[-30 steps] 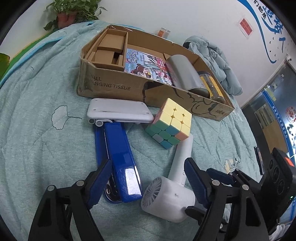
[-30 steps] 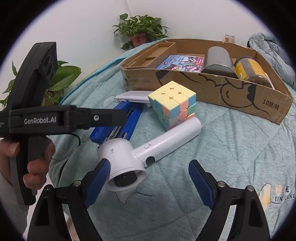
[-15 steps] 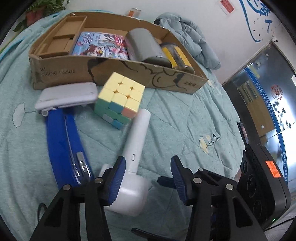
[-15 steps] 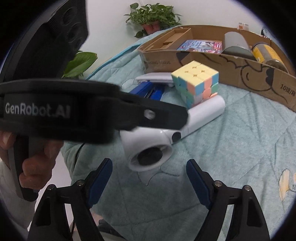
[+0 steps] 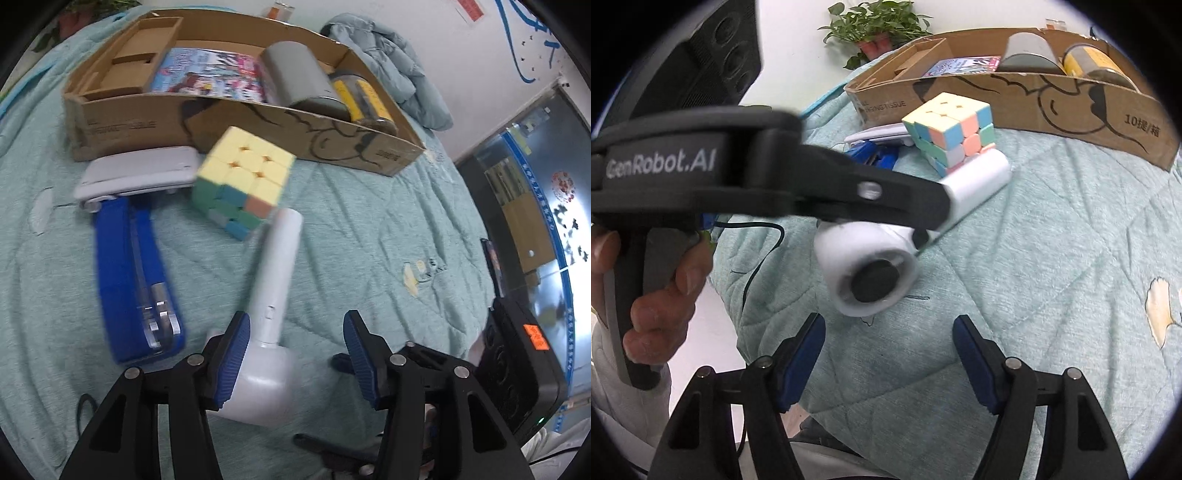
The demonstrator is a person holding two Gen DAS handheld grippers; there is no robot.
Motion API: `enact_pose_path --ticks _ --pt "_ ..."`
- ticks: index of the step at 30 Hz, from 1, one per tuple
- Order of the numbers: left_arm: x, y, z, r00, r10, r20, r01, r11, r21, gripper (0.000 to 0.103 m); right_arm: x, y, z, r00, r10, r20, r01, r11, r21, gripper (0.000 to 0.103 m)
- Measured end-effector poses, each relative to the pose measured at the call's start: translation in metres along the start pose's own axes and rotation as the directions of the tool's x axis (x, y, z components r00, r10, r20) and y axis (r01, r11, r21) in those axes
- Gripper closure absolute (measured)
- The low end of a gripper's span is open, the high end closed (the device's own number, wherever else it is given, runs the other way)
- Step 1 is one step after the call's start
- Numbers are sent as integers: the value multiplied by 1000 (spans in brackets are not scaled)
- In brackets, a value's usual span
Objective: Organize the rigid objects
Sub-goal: 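Move both grippers down to the white hair dryer on the quilt, then close both grippers around the hair dryer head and lift it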
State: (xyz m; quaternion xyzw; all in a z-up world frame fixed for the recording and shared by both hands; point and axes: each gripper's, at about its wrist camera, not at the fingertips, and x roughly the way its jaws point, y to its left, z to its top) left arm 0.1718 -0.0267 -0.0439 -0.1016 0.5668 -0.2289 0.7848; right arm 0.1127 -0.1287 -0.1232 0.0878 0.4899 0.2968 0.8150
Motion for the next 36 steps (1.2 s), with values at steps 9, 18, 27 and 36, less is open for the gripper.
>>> enact_pose_path --ticks 9,18,27,36 --pt "-7 8 -14 998 49 -24 -49 999 9 52 -1 8 1 999 37 0 -37 998 -46 32" --pt "-12 32 -31 996 67 -59 -71 996 -53 47 11 14 5 998 61 -24 -62 996 -56 32" --pt "10 7 -44 983 -120 -137 110 991 -79 44 9 17 8 999 38 -22 -39 998 -58 30" --pt "37 -29 -34 937 -297 -182 284 954 -91 42 -17 -22 17 996 -88 4 88 996 16 30"
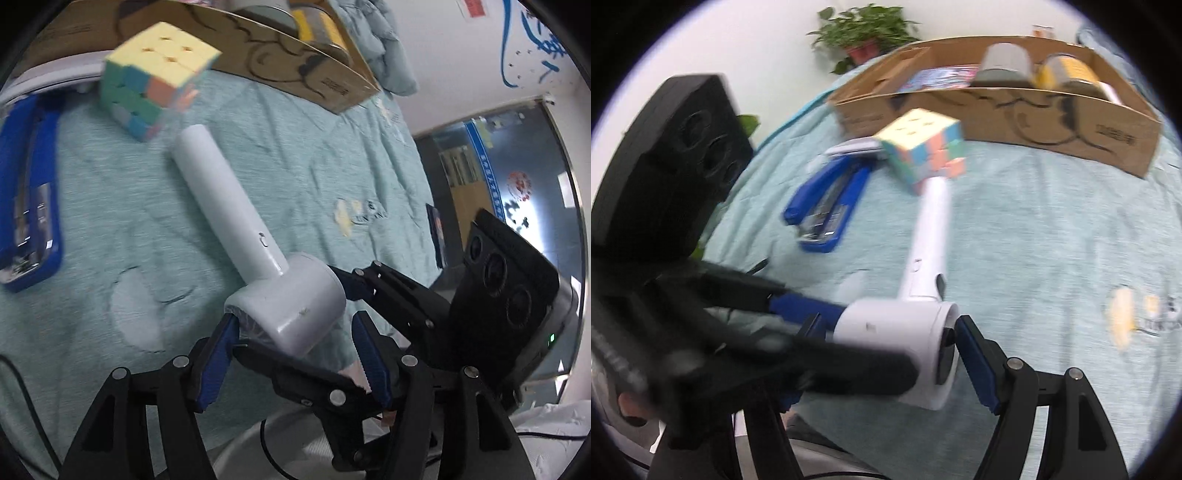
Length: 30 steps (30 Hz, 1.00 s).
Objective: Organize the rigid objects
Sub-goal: 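Close both grippers around the hair dryer head and lift it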
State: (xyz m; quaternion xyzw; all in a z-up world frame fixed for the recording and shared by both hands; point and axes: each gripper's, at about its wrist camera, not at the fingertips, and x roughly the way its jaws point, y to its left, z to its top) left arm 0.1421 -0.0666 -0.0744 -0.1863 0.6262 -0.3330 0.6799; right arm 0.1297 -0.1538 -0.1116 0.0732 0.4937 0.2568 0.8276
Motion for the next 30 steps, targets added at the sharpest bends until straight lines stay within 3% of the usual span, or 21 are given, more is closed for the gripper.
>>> enact_pose_path --ticks 9,12,14,17,24,30 --pt "-8 25 32 989 93 111 -83 993 -89 42 1 13 -7 996 -91 -5 90 996 -27 31" --pt "5 29 41 990 110 88 -101 989 -105 52 12 19 -7 979 -205 -16 203 977 -66 45" --pt "11 28 43 991 104 80 -96 990 -99 56 15 22 -7 972 -235 -15 233 969 -77 46" --pt "19 21 43 991 103 87 -96 992 -81 65 18 23 -4 968 -249 -15 247 967 -66 47" --pt "21 13 42 982 139 128 -134 990 -45 66 17 14 2 976 -216 -19 217 976 8 47" --pt "-3 -9 46 963 176 203 -186 982 32 68 12 20 14 976 -213 36 212 977 23 47"
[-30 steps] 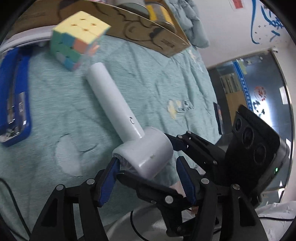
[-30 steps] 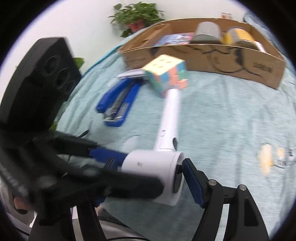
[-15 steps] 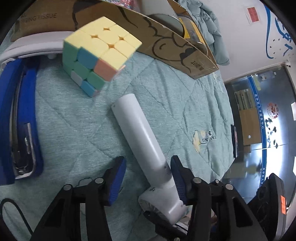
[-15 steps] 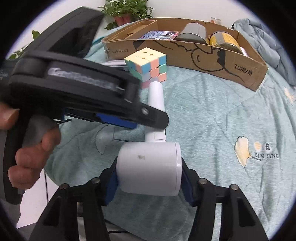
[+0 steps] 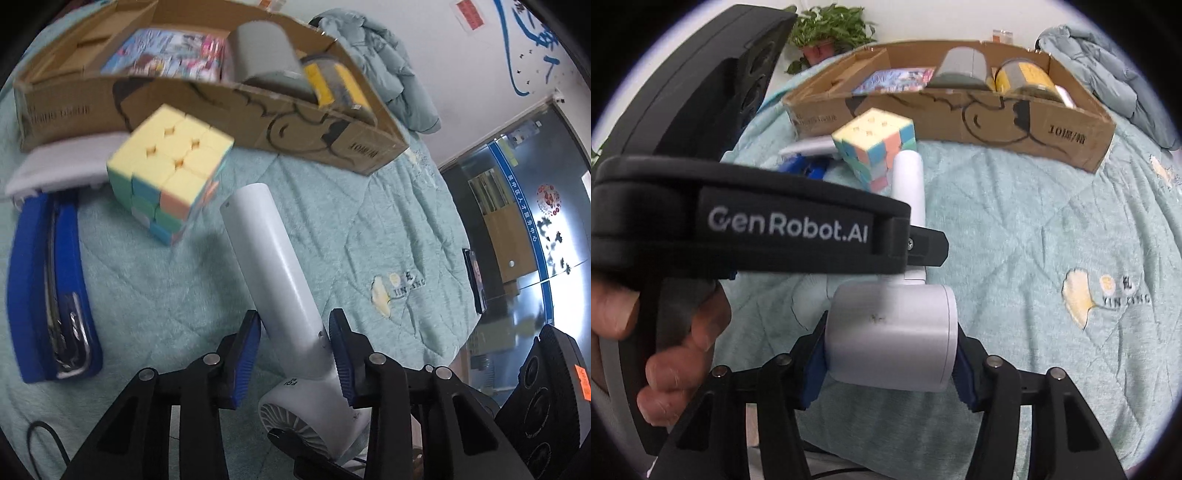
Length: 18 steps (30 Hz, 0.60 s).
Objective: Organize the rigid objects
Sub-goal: 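Close both grippers around the hair dryer head and lift it, then carry the hair dryer over the box and lower it beside the game box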
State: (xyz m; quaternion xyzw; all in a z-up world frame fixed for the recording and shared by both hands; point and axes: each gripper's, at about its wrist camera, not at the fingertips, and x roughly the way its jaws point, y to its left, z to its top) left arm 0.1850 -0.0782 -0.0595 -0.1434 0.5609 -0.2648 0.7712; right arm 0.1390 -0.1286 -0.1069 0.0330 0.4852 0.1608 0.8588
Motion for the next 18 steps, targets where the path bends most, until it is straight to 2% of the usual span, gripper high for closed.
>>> enact_pose_path --ticks 8,14,18 --pt "-46 -10 32 994 29 110 -38 996 81 69 -5 11 44 994 5 108 -4 1000 -8 47" --pt "-83 -18 71 978 68 197 -100 983 155 69 -10 17 87 986 32 163 -28 999 -29 47" --pt "-107 -13 102 969 62 237 -105 979 175 69 -20 22 108 981 43 190 -34 998 -53 47"
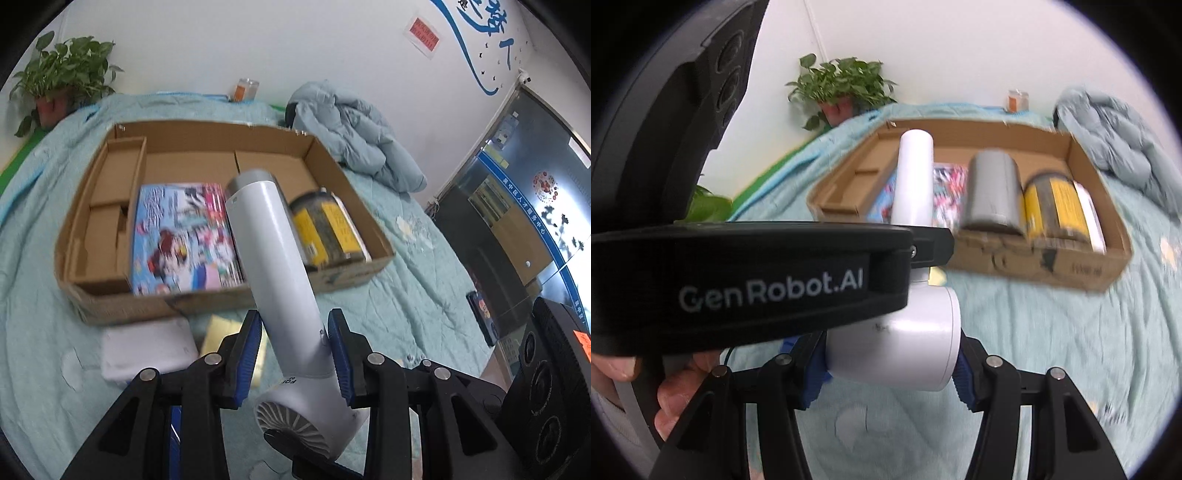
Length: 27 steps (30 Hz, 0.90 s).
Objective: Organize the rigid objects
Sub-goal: 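Carry the hair dryer over the box and lower it beside the game box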
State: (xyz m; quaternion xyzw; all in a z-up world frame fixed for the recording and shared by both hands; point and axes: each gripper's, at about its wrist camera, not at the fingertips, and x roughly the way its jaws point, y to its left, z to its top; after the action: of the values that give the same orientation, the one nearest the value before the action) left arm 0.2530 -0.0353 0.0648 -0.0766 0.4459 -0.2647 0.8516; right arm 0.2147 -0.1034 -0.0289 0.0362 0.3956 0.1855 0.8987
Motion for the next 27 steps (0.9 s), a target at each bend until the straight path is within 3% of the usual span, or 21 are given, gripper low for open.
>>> enact_pose_path --ticks 8,14,19,27 --pt "-16 27 76 999 -8 44 7 1000 29 69 2 4 53 998 30 45 -30 1000 -3 47" --pt "1 60 123 1000 -24 0 24 1000 19 70 31 -4 91 998 69 -9 -69 997 37 47" --pt "34 90 131 997 -26 -72 25 1000 -7 70 64 -10 104 990 107 -95 -99 991 88 47" --pt "90 141 114 983 -37 -177 26 998 -65 69 118 -14 93 965 150 -213 -117 980 160 46"
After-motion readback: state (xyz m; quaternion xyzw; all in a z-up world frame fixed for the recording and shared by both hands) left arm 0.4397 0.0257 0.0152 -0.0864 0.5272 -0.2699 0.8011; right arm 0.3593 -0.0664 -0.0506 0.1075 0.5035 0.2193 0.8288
